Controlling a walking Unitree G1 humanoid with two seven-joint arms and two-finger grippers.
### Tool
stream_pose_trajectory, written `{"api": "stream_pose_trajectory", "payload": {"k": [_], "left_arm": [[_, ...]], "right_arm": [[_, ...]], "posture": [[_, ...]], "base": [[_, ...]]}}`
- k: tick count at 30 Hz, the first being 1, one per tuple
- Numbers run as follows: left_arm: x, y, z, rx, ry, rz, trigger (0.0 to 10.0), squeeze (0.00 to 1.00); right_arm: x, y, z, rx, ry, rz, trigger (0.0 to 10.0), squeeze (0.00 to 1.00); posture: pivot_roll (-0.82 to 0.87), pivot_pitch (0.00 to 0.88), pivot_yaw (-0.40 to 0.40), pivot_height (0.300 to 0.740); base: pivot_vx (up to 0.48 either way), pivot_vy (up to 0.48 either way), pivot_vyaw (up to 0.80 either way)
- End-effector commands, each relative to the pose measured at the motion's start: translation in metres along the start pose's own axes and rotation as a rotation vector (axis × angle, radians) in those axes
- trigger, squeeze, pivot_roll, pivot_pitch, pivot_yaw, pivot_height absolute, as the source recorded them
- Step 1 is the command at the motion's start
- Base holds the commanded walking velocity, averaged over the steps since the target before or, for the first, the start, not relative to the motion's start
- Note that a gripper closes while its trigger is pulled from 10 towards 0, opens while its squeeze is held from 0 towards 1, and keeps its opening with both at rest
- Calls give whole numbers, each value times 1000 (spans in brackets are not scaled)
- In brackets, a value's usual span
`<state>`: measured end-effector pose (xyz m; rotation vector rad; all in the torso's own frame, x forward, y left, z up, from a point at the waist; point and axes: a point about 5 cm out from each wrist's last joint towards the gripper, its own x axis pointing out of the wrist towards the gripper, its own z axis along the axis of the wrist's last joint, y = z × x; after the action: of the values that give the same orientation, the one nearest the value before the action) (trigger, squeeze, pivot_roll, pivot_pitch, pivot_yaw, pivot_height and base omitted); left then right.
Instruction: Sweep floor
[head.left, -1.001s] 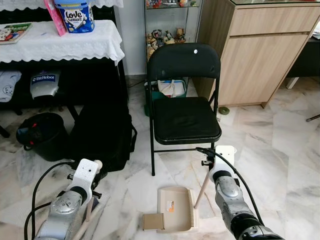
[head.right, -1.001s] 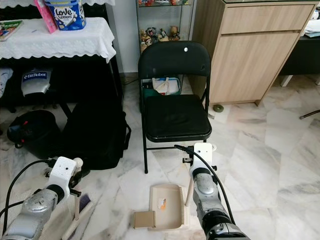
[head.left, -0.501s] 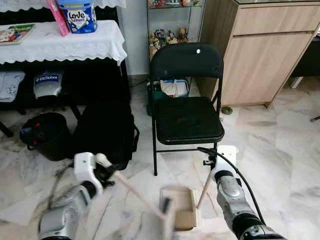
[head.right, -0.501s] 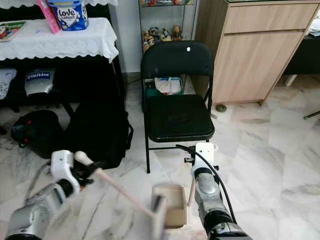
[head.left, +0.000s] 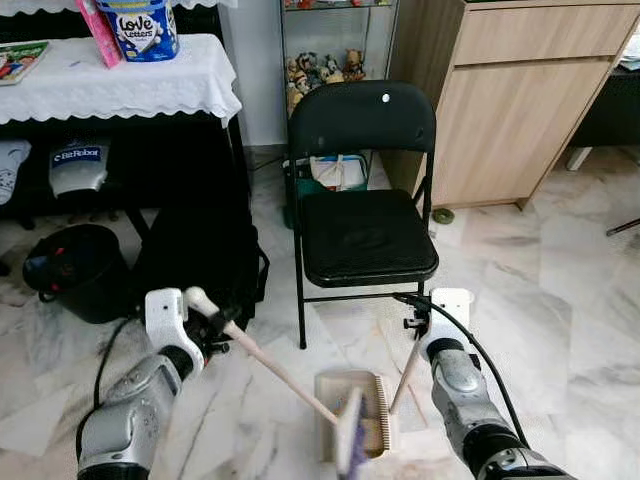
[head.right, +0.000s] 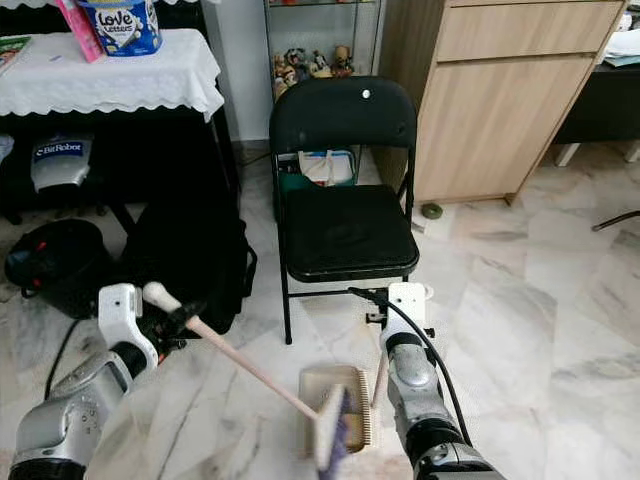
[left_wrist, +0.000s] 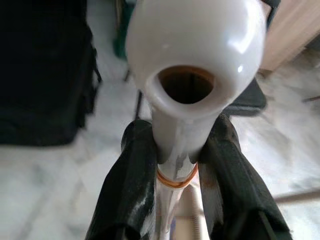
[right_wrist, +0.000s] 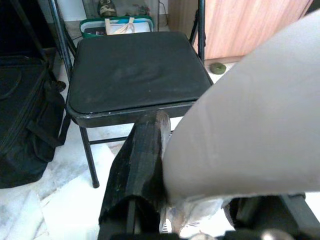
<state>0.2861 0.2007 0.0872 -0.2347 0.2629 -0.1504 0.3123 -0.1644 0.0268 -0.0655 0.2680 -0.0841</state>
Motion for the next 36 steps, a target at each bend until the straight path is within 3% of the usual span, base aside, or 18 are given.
{"api": "stream_pose_trajectory", "payload": {"k": [1,5,11,17,18,21,27,36], "left_arm": [[-2,8,26,120,-133,92,10000,0],[-3,9,35,229,-193,117,10000,0],[-5,1,32,327,-244,123,10000,0],[-8,1,10,319,-243,205,10000,0],[-8,1,10,319,-243,205,10000,0],[-5,1,12,353,-269,241,10000,0],[2,-2,22,380,-323,265,10000,0],[9,-11,23,348,-354,262,10000,0]], "right_arm": [[-8,-2,-23,6,104,-12,10000,0],[-7,-3,-21,8,99,-15,10000,0],[-6,-3,-14,42,48,-25,10000,0],[-3,-4,16,126,-150,-26,10000,0],[-3,-4,16,126,-150,-26,10000,0],[-3,-10,41,137,-284,-47,10000,0],[-6,-12,55,142,-363,-58,10000,0],[-9,-11,52,133,-362,-54,10000,0]], "posture": [[-46,80,-9,740],[-48,74,-7,740],[-50,64,-7,740],[-68,48,-2,740],[-68,48,-2,740],[-71,44,-2,740],[-68,29,1,740],[-71,34,-1,740]], "base": [[0,0,0],[0,0,0],[0,0,0],[0,0,0],[0,0,0],[0,0,0],[0,0,0],[0,0,0]]}}
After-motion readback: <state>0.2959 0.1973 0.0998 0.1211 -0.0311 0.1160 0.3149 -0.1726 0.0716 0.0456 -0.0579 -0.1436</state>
